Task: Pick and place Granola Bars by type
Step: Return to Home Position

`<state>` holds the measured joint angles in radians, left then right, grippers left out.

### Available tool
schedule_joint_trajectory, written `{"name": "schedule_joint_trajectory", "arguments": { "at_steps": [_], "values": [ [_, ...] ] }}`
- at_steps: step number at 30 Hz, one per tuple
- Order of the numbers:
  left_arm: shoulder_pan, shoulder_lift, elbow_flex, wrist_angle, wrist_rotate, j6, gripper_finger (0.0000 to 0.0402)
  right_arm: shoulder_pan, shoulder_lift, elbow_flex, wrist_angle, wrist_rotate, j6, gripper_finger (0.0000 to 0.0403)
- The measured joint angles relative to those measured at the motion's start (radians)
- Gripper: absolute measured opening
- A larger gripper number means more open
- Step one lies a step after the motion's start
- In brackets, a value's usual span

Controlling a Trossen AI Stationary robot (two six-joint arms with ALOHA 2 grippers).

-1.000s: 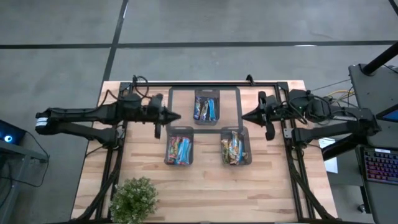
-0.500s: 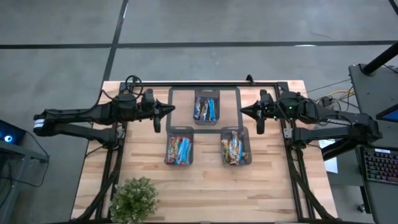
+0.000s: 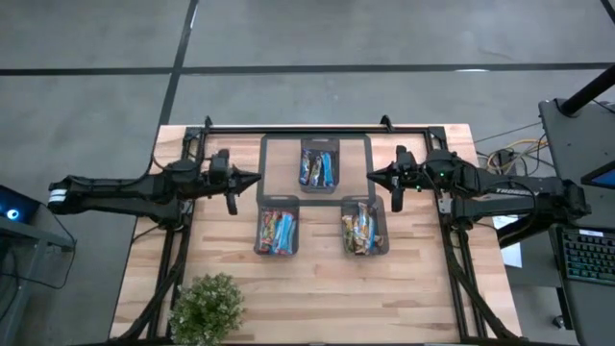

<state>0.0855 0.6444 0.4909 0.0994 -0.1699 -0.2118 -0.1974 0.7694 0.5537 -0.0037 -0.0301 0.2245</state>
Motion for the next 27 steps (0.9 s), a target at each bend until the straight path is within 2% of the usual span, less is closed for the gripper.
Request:
{"name": "schedule_joint_trajectory", "arguments": {
  "at_steps": [6, 12, 18, 23, 27],
  "values": [
    [-0.044, -0.025, -0.089, 0.024, 0.013, -0.052, 0.0, -0.007, 0.011, 0.0, 0.008, 0.014, -0.053, 0.0009],
    [-0.054, -0.047, -0.126, 0.039, 0.004, -0.017, 0.0, -0.049, 0.006, -0.022, 0.039, 0.035, -0.093, 0.0008],
    [-0.055, -0.102, -0.139, 0.036, 0.01, -0.009, 0.0, -0.068, -0.064, -0.073, 0.044, 0.033, 0.054, 0.0009],
    [-0.055, -0.11, -0.137, 0.034, 0.014, -0.007, 0.0, 0.005, -0.099, -0.076, 0.049, -0.036, 0.066, 0.0008],
    [-0.055, -0.106, -0.137, 0.033, 0.014, -0.005, 0.0, 0.081, -0.11, -0.081, 0.075, 0.089, 0.064, 0.0009]
  ]
}}
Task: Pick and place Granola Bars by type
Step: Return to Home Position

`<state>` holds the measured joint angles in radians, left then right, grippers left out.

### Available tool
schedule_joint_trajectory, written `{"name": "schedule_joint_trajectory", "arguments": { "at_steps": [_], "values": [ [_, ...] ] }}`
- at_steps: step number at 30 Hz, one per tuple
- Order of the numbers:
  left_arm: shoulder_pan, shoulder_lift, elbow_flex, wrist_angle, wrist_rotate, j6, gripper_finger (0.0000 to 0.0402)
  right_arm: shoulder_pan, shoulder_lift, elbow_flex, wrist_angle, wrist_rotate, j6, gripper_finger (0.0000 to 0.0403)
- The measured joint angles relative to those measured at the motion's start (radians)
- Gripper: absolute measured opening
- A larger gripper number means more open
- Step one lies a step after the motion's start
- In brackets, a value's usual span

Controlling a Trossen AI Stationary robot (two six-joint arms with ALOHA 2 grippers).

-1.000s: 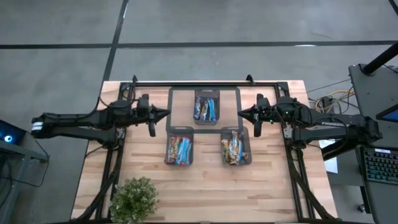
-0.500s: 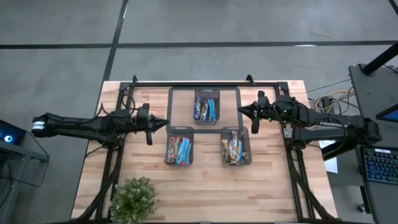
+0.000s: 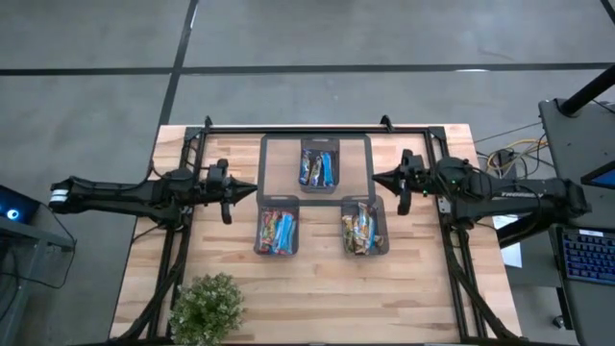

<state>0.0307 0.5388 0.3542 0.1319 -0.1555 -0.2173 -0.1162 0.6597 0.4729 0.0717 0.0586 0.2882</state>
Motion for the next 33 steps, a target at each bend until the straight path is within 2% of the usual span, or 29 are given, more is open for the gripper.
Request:
{"name": "schedule_joint_trajectory", "arguments": {
  "at_steps": [5, 12, 17, 33],
  "values": [
    [0.0, -0.003, 0.0, -0.004, 0.0, 0.006, 0.0, 0.087, -0.003, -0.032, 0.046, 0.097, -0.039, 0.0008],
    [0.0, -0.035, -0.02, -0.013, 0.006, 0.036, 0.0, 0.111, -0.045, -0.122, 0.137, 0.104, -0.104, 0.0009],
    [0.0, -0.067, -0.04, -0.014, 0.064, 0.052, 0.0, 0.111, -0.107, -0.227, 0.249, 0.101, -0.1, 0.0009],
    [0.0, -0.237, -0.113, -0.016, 0.093, 0.048, 0.0, 0.112, -0.303, -0.356, 0.246, 0.091, -0.065, 0.0009]
  ]
}}
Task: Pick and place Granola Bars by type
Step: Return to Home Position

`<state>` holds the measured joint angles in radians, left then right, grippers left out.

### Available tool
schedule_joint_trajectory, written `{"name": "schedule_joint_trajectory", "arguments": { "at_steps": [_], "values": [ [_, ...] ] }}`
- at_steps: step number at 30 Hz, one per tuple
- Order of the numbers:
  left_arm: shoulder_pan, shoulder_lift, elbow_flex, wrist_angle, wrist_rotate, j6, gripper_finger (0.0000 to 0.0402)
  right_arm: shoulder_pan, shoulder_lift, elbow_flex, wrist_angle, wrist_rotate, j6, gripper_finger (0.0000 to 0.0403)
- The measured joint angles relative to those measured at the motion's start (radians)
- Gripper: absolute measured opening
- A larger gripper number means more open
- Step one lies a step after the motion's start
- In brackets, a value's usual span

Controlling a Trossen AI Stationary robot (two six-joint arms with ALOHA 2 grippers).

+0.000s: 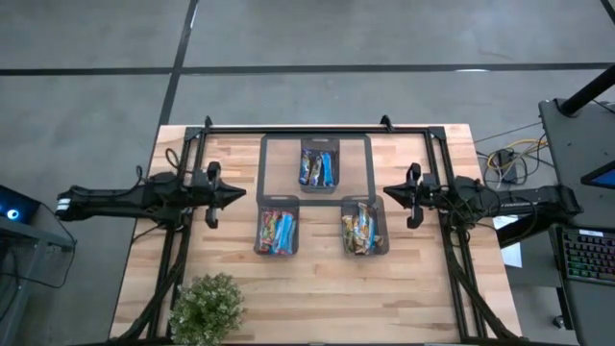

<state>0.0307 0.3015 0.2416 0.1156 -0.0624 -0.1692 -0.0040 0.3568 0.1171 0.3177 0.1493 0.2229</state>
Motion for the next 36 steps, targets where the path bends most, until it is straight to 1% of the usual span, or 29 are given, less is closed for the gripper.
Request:
{"name": "schedule_joint_trajectory", "arguments": {
  "at_steps": [9, 15, 21, 36],
  "values": [
    [0.0, -0.121, -0.005, -0.11, 0.0, -0.003, 0.0, -0.001, -0.108, -0.007, -0.103, 0.008, -0.017, 0.0008],
    [0.0, -0.176, -0.02, -0.12, -0.001, 0.012, 0.0, -0.001, -0.172, -0.007, -0.143, 0.008, -0.043, 0.0009],
    [0.0, -0.18, -0.022, -0.117, -0.001, 0.013, 0.0, -0.001, -0.197, -0.007, -0.144, 0.007, -0.118, 0.0009],
    [0.0, -0.178, -0.083, -0.117, -0.002, -0.017, 0.0, -0.001, -0.196, -0.007, -0.147, 0.007, -0.119, 0.0008]
  ]
}}
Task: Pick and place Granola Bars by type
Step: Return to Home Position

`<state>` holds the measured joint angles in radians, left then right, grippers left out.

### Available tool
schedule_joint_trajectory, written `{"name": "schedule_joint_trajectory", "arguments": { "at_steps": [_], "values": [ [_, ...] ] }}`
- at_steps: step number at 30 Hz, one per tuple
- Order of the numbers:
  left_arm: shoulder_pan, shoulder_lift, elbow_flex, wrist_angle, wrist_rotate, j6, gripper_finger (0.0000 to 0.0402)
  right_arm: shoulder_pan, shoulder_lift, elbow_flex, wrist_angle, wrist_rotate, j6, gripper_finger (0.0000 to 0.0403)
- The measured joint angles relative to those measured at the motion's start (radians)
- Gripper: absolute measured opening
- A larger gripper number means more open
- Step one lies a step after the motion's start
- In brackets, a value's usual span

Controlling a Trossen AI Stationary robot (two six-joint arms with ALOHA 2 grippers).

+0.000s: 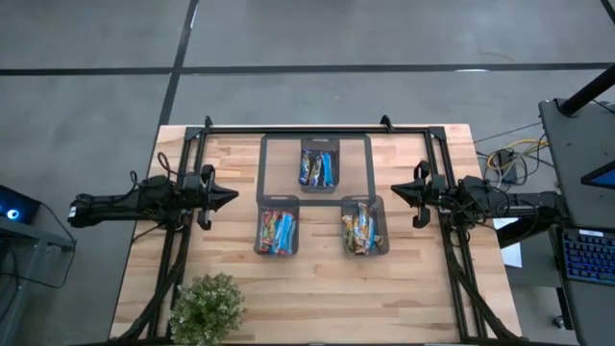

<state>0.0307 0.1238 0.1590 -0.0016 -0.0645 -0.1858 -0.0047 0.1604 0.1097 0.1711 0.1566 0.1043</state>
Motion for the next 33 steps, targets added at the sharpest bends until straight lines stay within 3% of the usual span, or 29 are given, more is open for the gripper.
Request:
{"name": "schedule_joint_trajectory", "arguments": {
  "at_steps": [13, 26, 33],
  "values": [
    [0.0, -0.012, -0.146, 0.017, 0.003, -0.002, 0.0, 0.0, -0.001, 0.0, -0.003, 0.0, 0.0, 0.0009],
    [-0.002, -0.122, -0.15, 0.029, 0.007, -0.002, 0.0, 0.001, -0.004, 0.0, -0.008, 0.0, 0.0, 0.0009],
    [-0.003, -0.124, -0.15, 0.03, 0.007, -0.002, 0.0, 0.001, -0.028, -0.025, -0.005, 0.001, 0.0, 0.0009]
  ]
}}
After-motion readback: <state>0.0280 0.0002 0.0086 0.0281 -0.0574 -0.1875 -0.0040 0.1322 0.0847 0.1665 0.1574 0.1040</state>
